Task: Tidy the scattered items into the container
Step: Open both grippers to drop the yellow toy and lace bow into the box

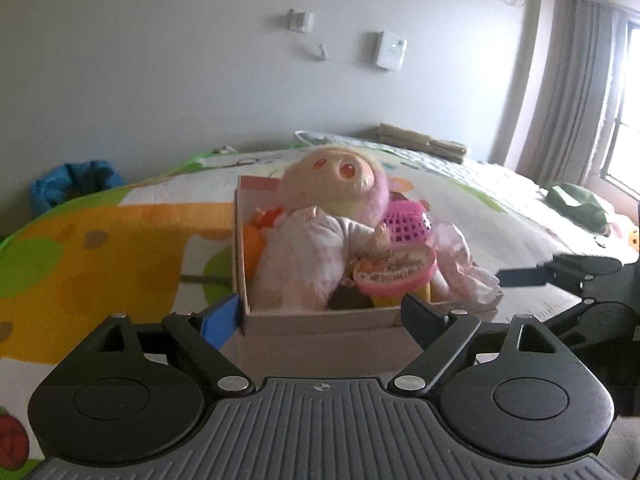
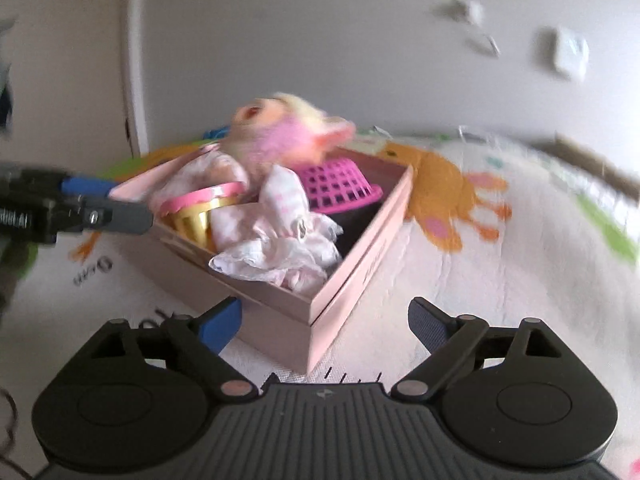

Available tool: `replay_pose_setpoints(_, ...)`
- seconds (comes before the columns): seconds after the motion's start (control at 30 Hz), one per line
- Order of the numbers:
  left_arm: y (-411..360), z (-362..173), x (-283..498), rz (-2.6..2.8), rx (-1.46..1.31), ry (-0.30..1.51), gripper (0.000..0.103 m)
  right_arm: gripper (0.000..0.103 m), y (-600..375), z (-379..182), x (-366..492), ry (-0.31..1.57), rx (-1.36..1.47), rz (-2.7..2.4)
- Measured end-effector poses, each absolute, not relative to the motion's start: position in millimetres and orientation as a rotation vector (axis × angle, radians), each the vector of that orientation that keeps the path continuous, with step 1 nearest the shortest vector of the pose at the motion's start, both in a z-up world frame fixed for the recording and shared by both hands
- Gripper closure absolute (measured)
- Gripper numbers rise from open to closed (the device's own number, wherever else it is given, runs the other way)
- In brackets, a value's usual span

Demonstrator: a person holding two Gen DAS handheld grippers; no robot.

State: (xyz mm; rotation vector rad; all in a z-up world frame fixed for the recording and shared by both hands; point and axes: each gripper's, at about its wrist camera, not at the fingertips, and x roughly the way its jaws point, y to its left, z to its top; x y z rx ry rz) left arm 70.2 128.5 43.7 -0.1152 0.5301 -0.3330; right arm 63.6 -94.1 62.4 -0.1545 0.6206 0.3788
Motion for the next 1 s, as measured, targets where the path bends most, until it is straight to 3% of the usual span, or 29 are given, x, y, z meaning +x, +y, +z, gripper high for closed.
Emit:
replay_pose_setpoints(0.33, 96.8, 39.2, 88.5, -0.339, -0.016, 0.538, 0.013, 0.013, -114.3, 62.0, 76.7, 0.565, -0.053, 0.343)
replay_pose_setpoints(0.57, 94.4, 35.7, 87.1, -0.370, 0.024, 0.526, 0.008, 0.008, -97.3, 56.2, 72.6, 0.527, -0.072, 0.451)
replay_pose_setpoints(1.0, 74.3, 32.1, 120.3, -0.396, 0.093, 0.503, 0.004, 0.009, -102.7, 51.8, 61.8, 0.489, -0.087, 0.393)
